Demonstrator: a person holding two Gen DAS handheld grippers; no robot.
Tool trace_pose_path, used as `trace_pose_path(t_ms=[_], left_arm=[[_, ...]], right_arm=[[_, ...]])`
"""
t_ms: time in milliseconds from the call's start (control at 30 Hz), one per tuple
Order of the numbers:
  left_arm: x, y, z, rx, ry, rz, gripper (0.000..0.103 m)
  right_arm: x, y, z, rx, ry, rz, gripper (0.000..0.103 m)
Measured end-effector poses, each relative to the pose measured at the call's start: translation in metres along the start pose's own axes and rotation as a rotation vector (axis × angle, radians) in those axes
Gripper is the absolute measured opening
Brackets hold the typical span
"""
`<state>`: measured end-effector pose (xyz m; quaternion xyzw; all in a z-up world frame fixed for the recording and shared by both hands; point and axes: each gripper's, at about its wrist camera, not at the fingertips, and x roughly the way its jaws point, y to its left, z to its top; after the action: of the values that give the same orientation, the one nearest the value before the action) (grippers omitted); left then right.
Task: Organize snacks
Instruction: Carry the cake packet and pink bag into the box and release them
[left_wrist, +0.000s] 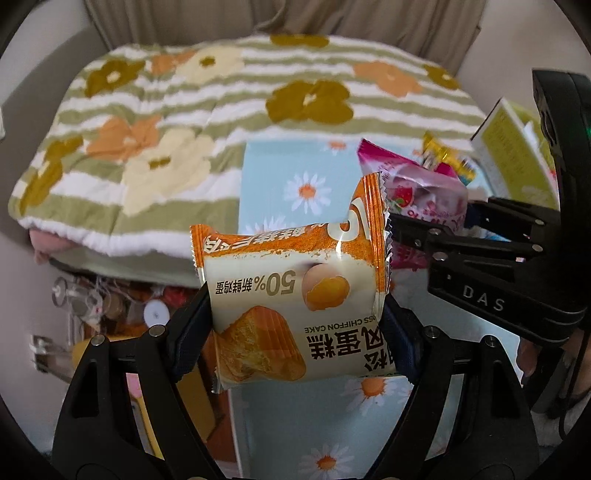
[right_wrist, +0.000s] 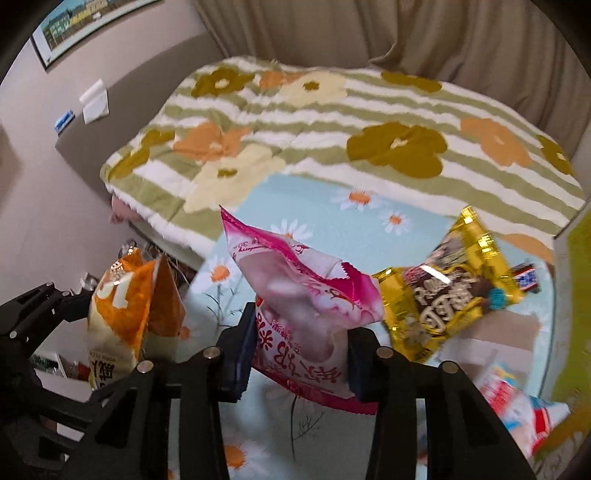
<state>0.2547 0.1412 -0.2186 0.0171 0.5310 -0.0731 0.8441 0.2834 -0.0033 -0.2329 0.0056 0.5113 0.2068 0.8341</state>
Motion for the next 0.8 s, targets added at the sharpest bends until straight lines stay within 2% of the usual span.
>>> trace_pose_path(t_ms=[233,433,633,800], left_arm=[[-0.048,-0.013,0.03,0.064,-0.121,-0.046,0.08],[-0.082,-0.05,0.066,0.138,-0.224,-0.09,0.08],[-0.104,-0.127,0.096,0.215,-0.302,-0.137,0.08],[-0.109,-0.203,0.115,0.232,-0.331,-0.175,0.08]], right_arm=[[-0.074,-0.008,0.013,0.066,-0.128,-0.045,0.038],[-0.142,-0.038,0.02,0.116,-0.241,-0.092,0.038],[-0.205,-0.098,0.01,0.174,-0.327,-0.144,0.038],[-0.245,-0.16,-0.008,0.186,-0.351,-0.166,0.038]])
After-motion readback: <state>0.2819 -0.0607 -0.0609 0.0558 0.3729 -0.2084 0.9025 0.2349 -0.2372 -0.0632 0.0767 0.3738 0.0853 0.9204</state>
